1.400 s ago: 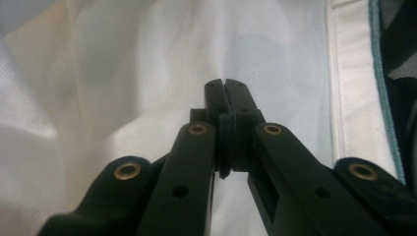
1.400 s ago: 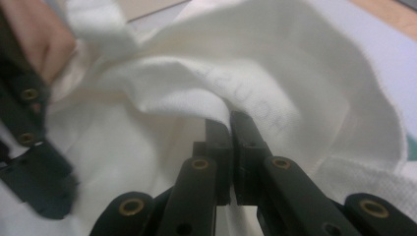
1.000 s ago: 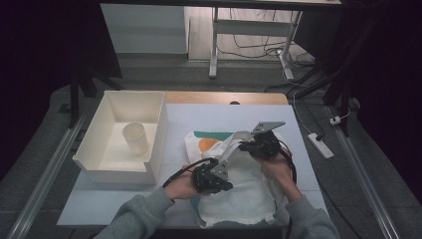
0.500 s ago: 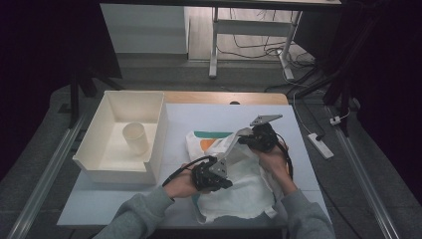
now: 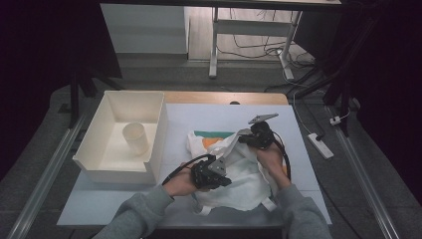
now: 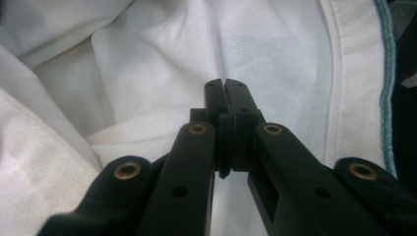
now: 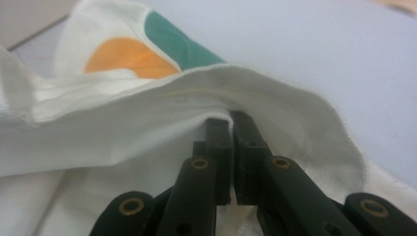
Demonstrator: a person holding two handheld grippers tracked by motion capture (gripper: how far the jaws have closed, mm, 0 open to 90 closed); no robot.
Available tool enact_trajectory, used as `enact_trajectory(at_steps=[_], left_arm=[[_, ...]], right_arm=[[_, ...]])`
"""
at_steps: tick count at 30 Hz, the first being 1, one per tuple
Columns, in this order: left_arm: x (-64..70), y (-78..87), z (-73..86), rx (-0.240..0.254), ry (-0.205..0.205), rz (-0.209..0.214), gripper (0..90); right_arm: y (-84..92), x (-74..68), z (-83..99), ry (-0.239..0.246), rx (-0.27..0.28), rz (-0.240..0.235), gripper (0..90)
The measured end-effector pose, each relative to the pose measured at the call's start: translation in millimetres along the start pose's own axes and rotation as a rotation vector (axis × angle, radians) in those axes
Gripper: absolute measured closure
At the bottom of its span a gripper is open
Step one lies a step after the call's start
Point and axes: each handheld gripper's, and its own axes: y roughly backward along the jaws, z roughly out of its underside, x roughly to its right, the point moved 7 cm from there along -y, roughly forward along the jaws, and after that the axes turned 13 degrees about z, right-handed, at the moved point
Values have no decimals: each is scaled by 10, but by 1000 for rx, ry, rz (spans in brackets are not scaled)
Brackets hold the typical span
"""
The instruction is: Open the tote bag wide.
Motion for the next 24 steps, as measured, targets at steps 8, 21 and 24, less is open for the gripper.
enact_trajectory(at_steps=[8, 21, 24], left_arm=[[-9, -5, 18, -3, 4, -2, 892], [-21, -12, 32, 17, 14, 11, 889], [-19, -7, 27, 22, 13, 8, 875]], right_arm=[[-50, 22, 24, 3, -10, 28, 876], [-32, 13, 41, 5, 12, 39, 867], [0, 0, 39, 11, 27, 42, 860]])
